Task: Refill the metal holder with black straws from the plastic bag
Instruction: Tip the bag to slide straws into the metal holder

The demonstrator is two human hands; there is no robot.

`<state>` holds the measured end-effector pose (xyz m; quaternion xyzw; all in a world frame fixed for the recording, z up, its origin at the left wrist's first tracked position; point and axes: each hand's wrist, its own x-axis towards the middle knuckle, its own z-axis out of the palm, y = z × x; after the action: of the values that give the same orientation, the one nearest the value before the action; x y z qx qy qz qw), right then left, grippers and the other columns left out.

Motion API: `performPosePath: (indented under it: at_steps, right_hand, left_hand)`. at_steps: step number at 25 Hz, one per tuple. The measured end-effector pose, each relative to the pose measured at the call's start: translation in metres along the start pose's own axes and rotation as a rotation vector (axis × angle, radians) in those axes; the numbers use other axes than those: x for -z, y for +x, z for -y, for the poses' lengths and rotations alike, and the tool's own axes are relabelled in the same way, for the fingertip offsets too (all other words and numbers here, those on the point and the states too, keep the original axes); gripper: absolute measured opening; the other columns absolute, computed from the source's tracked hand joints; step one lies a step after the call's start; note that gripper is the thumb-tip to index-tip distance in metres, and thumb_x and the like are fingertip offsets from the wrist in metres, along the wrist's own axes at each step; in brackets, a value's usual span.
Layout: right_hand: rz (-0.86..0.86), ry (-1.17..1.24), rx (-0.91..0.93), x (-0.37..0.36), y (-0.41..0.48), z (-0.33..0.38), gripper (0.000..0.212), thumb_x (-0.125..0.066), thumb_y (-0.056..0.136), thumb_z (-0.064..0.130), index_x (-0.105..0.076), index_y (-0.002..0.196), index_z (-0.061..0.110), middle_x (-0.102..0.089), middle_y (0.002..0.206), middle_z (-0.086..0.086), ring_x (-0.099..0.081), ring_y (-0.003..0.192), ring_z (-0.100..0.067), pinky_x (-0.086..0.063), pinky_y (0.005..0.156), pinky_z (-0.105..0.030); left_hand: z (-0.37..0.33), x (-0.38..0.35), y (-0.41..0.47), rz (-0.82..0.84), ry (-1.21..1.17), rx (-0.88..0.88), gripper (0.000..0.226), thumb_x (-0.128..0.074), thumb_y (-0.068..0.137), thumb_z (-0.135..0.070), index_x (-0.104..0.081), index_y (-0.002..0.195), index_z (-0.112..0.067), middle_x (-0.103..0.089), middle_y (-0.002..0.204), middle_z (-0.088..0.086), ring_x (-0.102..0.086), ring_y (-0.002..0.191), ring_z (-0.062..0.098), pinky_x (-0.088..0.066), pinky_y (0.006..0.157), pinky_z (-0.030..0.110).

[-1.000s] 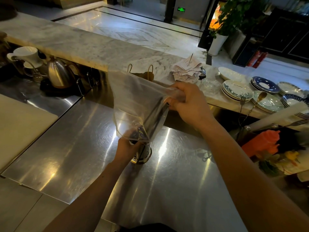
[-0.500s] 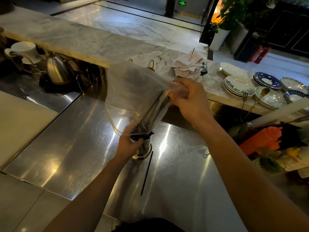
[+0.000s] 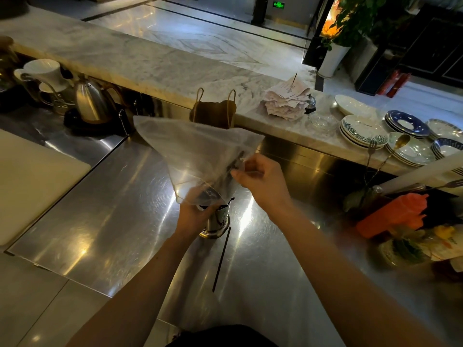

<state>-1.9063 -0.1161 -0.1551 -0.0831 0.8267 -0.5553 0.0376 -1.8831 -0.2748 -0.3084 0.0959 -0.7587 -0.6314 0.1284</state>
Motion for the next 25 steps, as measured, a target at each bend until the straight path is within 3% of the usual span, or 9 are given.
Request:
performPosePath:
  at_steps: [2,5,9,12,15,19,21,25]
  right_hand:
    - [-0.073,-0.061,0.061,-0.003,-0.002,-0.004,0.016,-0.071,0.085,0.013,-0.067,0.101,0.012,-0.072,0.096,0.001,-0.068,0.091,-0.010,-0.058,0.087,-0.036]
    - [-0.168,-0.107,0.179,-0.004,-0.006,-0.009,0.011,-0.072,0.085,0.012,-0.069,0.095,0.010,-0.073,0.092,0.000,-0.069,0.087,-0.009,-0.058,0.084,-0.027]
    - [-0.134,-0.186,0.164,-0.002,-0.005,-0.011,0.008,-0.067,0.089,0.011,-0.068,0.097,0.012,-0.070,0.091,0.004,-0.068,0.085,-0.009,-0.058,0.084,-0.026]
    - [-0.081,-0.176,0.079,-0.001,0.002,-0.011,0.012,-0.062,0.092,0.010,-0.068,0.102,0.013,-0.071,0.093,-0.003,-0.069,0.084,-0.015,-0.060,0.082,-0.036]
    - [-0.059,-0.080,-0.018,-0.001,0.004,-0.013,0.018,-0.057,0.093,0.005,-0.066,0.099,0.019,-0.070,0.096,-0.008,-0.069,0.088,-0.026,-0.059,0.084,-0.045]
    - [-0.085,0.078,-0.195,-0.004,0.007,-0.018,0.024,-0.054,0.092,0.001,-0.061,0.091,0.024,-0.067,0.095,-0.008,-0.067,0.092,-0.025,-0.056,0.090,-0.044]
    - [-0.075,0.165,-0.251,-0.006,0.007,-0.018,0.025,-0.056,0.092,0.000,-0.060,0.089,0.025,-0.064,0.090,0.001,-0.065,0.091,-0.017,-0.056,0.091,-0.038]
    - [-0.038,0.263,-0.261,-0.008,0.010,-0.016,0.032,-0.052,0.091,-0.007,-0.060,0.087,0.023,-0.064,0.090,0.001,-0.066,0.094,-0.021,-0.056,0.091,-0.040]
  left_hand:
    - [0.003,0.000,0.001,0.009,0.035,-0.018,0.067,-0.081,0.065,-0.040,-0.060,0.121,-0.009,-0.062,0.116,0.000,-0.060,0.107,0.014,-0.049,0.087,0.017]
    - [0.003,-0.001,0.001,-0.006,0.068,-0.055,0.046,-0.077,0.078,-0.006,-0.060,0.121,-0.009,-0.061,0.111,-0.003,-0.059,0.105,0.015,-0.044,0.083,0.003]
    - [0.002,-0.001,0.002,-0.006,0.068,-0.070,0.048,-0.074,0.078,0.003,-0.059,0.122,-0.008,-0.060,0.113,-0.001,-0.057,0.103,0.010,-0.042,0.081,0.001]
    - [-0.001,-0.002,0.001,-0.009,0.080,-0.097,0.049,-0.074,0.077,0.004,-0.057,0.121,-0.010,-0.057,0.112,-0.006,-0.055,0.102,0.003,-0.041,0.081,0.000]
    - [0.000,-0.002,0.004,0.009,0.132,-0.141,0.049,-0.078,0.075,-0.002,-0.057,0.117,-0.013,-0.055,0.119,0.003,-0.054,0.109,0.015,-0.039,0.087,0.001]
    - [0.001,-0.003,0.016,0.132,0.253,-0.202,0.046,-0.079,0.073,-0.033,-0.060,0.112,-0.016,-0.057,0.120,0.003,-0.054,0.111,0.015,-0.045,0.094,0.014]
    - [-0.002,-0.006,0.020,0.161,0.294,-0.212,0.054,-0.072,0.072,-0.042,-0.061,0.118,-0.014,-0.058,0.120,0.003,-0.055,0.111,0.015,-0.041,0.094,0.010]
    - [-0.010,-0.010,0.025,0.157,0.184,-0.179,0.039,-0.081,0.068,-0.029,-0.065,0.102,-0.016,-0.064,0.102,-0.007,-0.060,0.098,0.002,-0.050,0.087,0.022]
